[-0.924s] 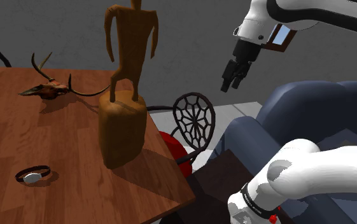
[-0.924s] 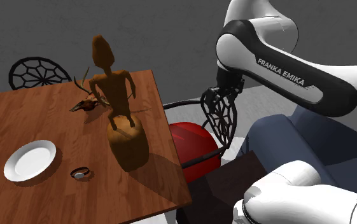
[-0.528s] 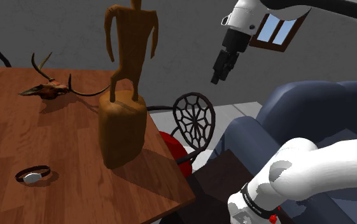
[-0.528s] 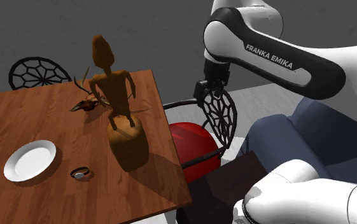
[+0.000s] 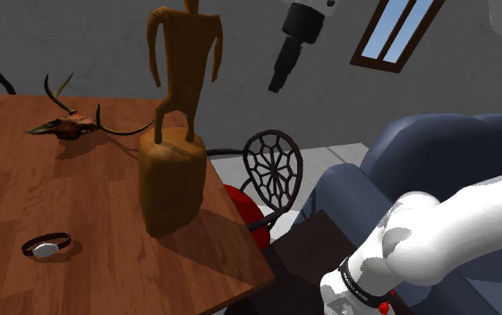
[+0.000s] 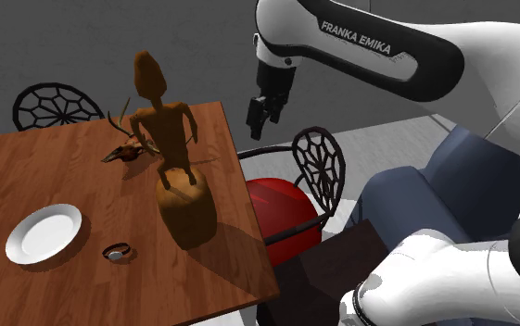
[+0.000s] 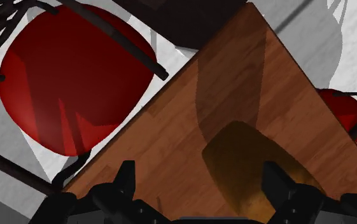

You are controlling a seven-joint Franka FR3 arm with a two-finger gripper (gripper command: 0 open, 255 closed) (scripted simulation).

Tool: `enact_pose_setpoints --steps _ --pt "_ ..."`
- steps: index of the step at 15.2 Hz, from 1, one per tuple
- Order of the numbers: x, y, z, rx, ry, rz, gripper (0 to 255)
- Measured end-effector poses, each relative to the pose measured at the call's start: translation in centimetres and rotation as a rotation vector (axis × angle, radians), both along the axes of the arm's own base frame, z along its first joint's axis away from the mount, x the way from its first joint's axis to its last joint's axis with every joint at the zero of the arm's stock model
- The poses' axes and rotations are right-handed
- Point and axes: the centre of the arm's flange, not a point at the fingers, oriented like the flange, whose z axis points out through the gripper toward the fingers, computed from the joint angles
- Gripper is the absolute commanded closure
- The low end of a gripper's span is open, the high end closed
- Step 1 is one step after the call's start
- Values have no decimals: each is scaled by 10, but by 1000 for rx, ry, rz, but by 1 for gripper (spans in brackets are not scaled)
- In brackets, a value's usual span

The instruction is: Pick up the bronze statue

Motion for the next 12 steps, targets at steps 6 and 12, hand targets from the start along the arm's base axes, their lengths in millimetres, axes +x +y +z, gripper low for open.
enact_pose_setpoints --steps 6,12 --pt "21 53 41 66 -54 228 0" --pt "28 106 83 131 -107 456 0"
